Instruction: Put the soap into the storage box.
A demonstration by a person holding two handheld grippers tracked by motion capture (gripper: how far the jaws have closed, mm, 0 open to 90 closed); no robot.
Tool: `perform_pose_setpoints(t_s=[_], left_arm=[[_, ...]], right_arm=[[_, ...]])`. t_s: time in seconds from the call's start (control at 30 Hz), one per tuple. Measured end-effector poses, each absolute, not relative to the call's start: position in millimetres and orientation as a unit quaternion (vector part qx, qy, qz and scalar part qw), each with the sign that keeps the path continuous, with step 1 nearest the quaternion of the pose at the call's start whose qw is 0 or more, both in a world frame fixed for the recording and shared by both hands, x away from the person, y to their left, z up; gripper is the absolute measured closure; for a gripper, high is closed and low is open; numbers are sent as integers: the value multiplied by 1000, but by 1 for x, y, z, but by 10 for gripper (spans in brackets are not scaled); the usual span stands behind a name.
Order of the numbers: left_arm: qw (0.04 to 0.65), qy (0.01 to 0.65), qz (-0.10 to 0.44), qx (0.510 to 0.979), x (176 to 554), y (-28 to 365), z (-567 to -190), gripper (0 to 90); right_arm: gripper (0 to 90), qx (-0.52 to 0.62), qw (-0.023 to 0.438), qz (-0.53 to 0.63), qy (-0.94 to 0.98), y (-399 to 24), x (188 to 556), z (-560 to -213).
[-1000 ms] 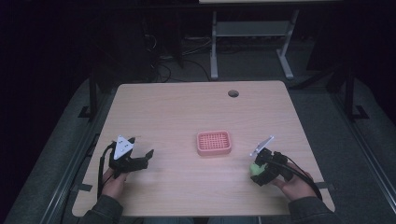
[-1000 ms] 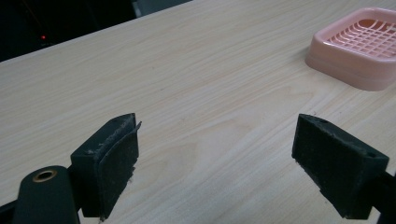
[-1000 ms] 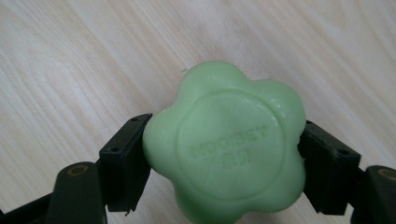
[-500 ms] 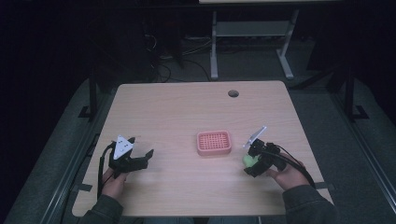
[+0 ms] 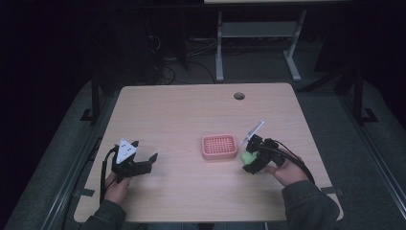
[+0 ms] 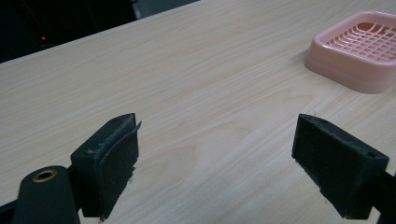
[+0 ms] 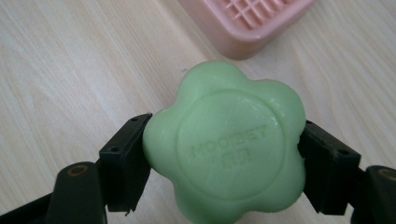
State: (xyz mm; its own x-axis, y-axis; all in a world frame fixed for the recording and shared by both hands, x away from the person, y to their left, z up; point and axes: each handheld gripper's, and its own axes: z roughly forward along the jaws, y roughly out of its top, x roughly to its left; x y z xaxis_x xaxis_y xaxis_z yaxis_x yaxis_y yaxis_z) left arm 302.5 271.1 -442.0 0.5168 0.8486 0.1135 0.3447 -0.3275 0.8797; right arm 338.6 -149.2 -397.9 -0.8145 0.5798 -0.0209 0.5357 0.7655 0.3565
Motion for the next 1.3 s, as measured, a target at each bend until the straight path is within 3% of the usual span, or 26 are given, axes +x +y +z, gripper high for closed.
perform_pose_setpoints(t_s=[1.3], left_arm=[[431,394,294,756,303,272,-441,144]], right_arm=[[258,255,50,169,951,-83,398,-385]])
